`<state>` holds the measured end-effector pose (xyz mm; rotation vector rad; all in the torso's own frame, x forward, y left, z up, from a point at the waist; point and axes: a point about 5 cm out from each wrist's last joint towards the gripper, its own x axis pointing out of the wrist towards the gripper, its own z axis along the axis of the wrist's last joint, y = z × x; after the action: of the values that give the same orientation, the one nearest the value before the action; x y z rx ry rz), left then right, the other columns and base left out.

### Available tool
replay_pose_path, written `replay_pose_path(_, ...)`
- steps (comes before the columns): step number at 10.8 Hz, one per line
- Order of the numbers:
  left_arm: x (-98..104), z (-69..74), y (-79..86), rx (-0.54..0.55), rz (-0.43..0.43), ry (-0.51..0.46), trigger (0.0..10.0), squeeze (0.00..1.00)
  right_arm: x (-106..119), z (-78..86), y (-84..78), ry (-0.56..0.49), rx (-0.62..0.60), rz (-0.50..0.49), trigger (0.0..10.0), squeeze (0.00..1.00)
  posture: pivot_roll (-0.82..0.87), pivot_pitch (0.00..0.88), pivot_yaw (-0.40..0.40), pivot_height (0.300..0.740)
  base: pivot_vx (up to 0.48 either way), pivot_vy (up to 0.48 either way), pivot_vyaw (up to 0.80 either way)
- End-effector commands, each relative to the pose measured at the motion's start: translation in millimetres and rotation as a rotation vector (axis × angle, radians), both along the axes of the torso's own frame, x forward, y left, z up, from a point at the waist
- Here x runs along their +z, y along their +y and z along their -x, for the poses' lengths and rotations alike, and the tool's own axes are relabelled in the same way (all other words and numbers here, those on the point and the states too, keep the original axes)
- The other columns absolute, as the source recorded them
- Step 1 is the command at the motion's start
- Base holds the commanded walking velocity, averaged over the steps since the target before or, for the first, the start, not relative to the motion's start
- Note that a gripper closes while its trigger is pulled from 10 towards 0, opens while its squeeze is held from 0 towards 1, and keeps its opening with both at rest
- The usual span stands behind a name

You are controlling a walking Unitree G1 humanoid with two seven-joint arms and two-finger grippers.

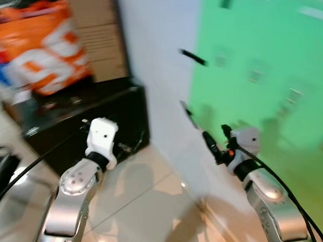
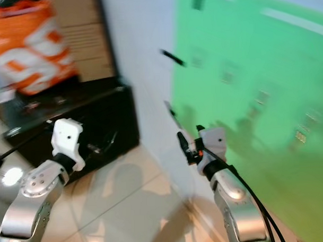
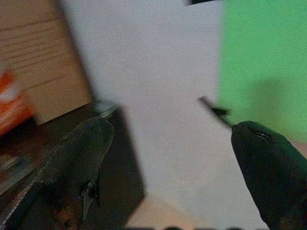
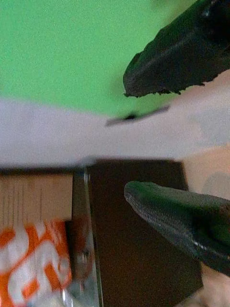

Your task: Hang keys on a hook

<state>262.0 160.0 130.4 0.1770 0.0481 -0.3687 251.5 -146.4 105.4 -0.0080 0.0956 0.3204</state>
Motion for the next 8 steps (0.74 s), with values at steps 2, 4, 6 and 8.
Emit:
replay_pose_path(2,5.2,-0.2,6.4,0.044,-0.024,-0.021,10.0,0.00,1.7,-6.4,3.1,-0.015,0.002,-0.006,10.0,1.00,-0.07,0.000,0.011,0.740,0.311,0.000,0.77)
replay_pose_path(4,5.5,0.9,6.9,0.050,-0.025,-0.023,10.0,0.00,0.7,-7.8,3.8,-0.021,-0.009,-0.019,10.0,1.00,-0.06,0.000,0.008,0.740,0.341,0.000,0.77)
replay_pose_path(6,6.1,3.2,10.8,0.081,-0.043,-0.029,10.0,0.00,-0.8,-9.8,6.7,-0.006,-0.028,-0.064,10.0,1.00,-0.05,0.000,0.003,0.740,0.373,0.000,0.77)
replay_pose_path(8,4.8,4.1,13.5,0.097,-0.057,-0.026,10.0,0.00,-1.6,-9.2,9.0,-0.010,-0.026,-0.072,10.0,1.00,-0.04,0.000,-0.002,0.740,0.382,0.000,0.62)
